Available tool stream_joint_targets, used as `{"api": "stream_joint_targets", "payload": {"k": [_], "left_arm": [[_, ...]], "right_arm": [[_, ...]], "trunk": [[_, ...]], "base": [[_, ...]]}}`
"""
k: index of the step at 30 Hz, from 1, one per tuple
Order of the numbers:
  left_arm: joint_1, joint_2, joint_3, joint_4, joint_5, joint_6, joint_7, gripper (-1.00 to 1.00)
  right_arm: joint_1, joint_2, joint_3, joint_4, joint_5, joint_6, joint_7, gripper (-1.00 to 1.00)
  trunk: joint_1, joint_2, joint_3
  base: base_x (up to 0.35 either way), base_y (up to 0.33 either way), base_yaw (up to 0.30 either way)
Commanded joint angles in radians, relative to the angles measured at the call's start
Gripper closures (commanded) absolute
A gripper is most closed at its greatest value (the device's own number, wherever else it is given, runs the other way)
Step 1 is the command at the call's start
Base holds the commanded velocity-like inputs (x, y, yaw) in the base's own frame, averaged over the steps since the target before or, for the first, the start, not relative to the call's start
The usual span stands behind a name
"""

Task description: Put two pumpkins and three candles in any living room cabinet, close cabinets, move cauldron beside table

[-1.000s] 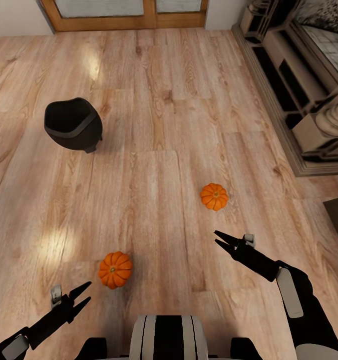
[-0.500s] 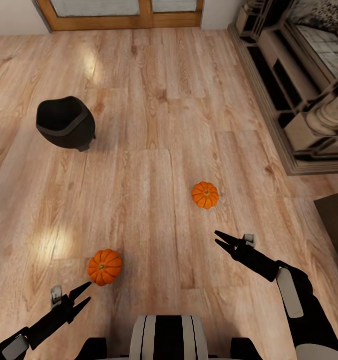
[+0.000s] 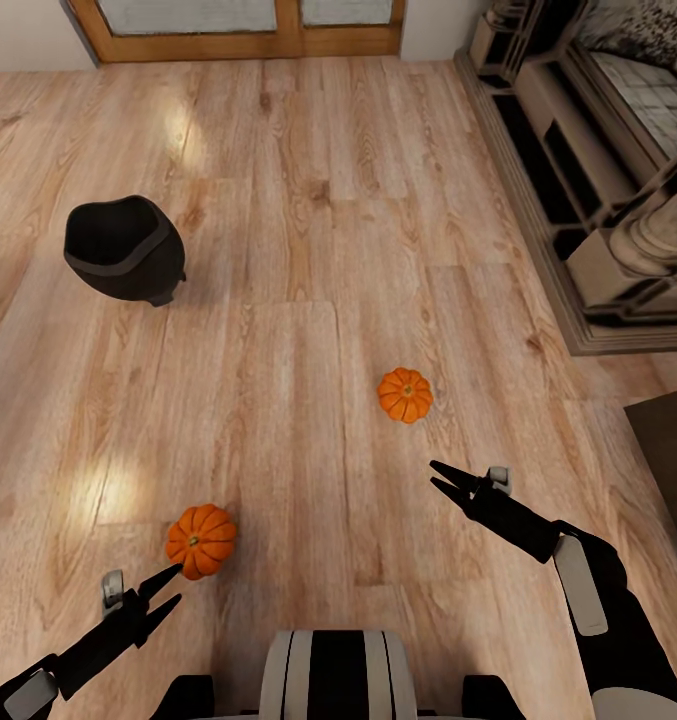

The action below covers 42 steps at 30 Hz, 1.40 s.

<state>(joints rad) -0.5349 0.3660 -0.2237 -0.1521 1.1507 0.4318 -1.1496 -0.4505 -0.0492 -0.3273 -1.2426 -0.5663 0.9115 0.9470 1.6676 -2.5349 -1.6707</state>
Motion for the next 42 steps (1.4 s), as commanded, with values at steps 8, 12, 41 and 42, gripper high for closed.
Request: {"api": "stream_joint_targets", "payload": {"k": [8,12,41,42], "left_arm": [[0.0,0.001,-0.008,0.0,0.01,0.01,-0.002,-1.0],[0.0,0.001,-0.008,0.0,0.01,0.01,-0.002,-1.0],[0.0,0.001,-0.008,0.0,0.01,0.01,-0.006,-1.0],[0.0,0.001,-0.008,0.0,0.01,0.01,-0.007,-1.0]], "right_arm": [[0.0,0.0,-0.001,0.0,0.0,0.004,0.004,-1.0],[0.0,0.0,-0.001,0.0,0.0,0.004,0.003,-1.0],[0.0,-0.001,-0.002,-0.001,0.0,0.004,0.004,-1.0],[0.0,-0.001,-0.002,-0.001,0.0,0.004,0.003,-1.0]], "trunk": [[0.0,0.0,0.0],[0.0,0.0,0.0],[0.004,-0.002,-0.031],[0.004,-0.002,-0.035]], "base": [[0.12,-0.003,0.0],[0.065,0.0,0.0],[0.003,0.0,0.0],[0.0,0.0,0.0]]}}
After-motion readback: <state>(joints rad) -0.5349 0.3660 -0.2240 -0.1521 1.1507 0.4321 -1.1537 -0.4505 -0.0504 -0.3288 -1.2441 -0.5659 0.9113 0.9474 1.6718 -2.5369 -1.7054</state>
